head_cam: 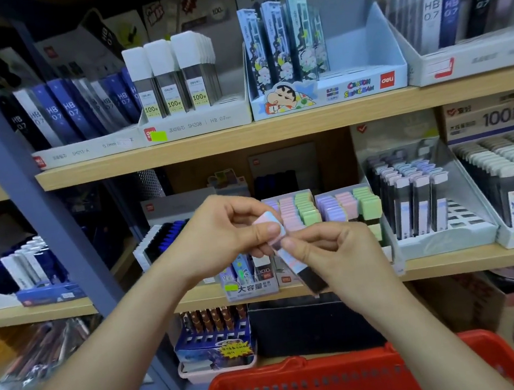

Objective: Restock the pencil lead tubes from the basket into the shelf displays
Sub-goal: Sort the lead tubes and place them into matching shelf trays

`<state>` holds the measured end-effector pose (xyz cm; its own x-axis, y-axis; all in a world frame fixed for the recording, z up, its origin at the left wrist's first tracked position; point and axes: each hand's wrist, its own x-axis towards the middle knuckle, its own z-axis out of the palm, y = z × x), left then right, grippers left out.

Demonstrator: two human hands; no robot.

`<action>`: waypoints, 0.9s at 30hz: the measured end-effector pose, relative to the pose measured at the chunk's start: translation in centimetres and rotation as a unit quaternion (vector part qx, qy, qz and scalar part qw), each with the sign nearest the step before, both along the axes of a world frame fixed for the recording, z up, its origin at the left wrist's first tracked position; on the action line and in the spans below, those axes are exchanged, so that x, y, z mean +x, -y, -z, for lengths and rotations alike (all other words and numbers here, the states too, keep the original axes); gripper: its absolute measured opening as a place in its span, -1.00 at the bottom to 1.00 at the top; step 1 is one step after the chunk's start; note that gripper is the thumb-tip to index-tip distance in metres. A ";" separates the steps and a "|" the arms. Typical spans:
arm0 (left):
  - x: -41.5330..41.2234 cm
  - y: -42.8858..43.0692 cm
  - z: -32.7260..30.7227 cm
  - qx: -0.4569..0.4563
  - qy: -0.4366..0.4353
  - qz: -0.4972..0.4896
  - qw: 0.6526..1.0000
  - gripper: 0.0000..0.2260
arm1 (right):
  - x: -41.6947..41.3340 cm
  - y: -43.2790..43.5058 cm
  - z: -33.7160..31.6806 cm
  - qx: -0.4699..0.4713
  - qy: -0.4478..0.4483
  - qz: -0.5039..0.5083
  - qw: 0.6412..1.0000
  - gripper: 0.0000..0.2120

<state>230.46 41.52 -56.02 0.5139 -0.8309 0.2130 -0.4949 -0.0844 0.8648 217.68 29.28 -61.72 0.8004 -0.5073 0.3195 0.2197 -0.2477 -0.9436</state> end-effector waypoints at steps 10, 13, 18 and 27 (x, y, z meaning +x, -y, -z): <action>-0.5 3.3 0.9 -0.129 0.129 -0.123 0.975 -0.75 | -4.4 11.0 0.2 0.105 0.003 0.240 0.965 -0.83; -1.9 5.8 0.9 -0.143 0.129 -0.129 0.973 -0.80 | -4.7 11.2 1.2 0.049 -0.066 0.195 0.977 -0.83; -3.9 9.8 1.9 -0.062 0.241 -0.095 0.964 -0.89 | -4.5 11.5 3.6 -0.081 -0.174 0.157 0.969 -0.78; -3.7 12.8 3.4 0.056 0.369 -0.098 0.922 -0.87 | -4.9 12.4 5.1 -0.189 -0.234 0.123 0.946 -0.94</action>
